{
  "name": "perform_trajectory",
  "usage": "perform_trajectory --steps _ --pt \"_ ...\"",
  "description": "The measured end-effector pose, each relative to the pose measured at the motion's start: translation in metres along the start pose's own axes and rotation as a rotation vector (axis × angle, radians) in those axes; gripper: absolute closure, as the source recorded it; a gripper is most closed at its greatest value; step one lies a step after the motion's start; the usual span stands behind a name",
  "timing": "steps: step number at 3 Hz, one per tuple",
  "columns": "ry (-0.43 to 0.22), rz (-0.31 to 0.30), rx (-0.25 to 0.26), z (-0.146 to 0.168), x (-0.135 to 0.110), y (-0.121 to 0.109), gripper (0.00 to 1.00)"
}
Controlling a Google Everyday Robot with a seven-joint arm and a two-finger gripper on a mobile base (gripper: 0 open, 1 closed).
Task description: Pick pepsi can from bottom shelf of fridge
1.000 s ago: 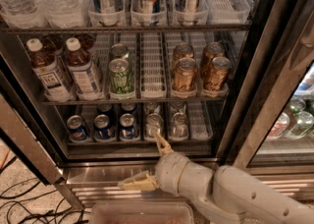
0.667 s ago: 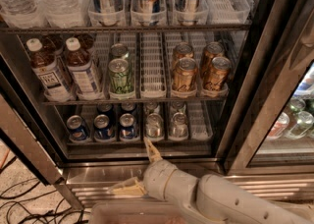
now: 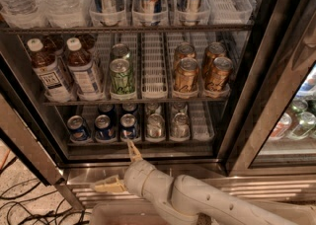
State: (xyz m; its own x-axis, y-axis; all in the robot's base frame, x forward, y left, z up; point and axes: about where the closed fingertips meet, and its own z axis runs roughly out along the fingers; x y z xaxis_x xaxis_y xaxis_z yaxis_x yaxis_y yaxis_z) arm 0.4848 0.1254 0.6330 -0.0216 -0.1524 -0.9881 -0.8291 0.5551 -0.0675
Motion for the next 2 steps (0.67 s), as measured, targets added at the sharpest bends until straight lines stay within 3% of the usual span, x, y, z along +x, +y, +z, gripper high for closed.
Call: perform_trajectory --steps 1,2 --pt "-0.07 0.023 0.043 0.028 -0.008 0.005 0.0" --pt "-0.078 0.036 0.106 0.055 -0.014 0.009 0.0"
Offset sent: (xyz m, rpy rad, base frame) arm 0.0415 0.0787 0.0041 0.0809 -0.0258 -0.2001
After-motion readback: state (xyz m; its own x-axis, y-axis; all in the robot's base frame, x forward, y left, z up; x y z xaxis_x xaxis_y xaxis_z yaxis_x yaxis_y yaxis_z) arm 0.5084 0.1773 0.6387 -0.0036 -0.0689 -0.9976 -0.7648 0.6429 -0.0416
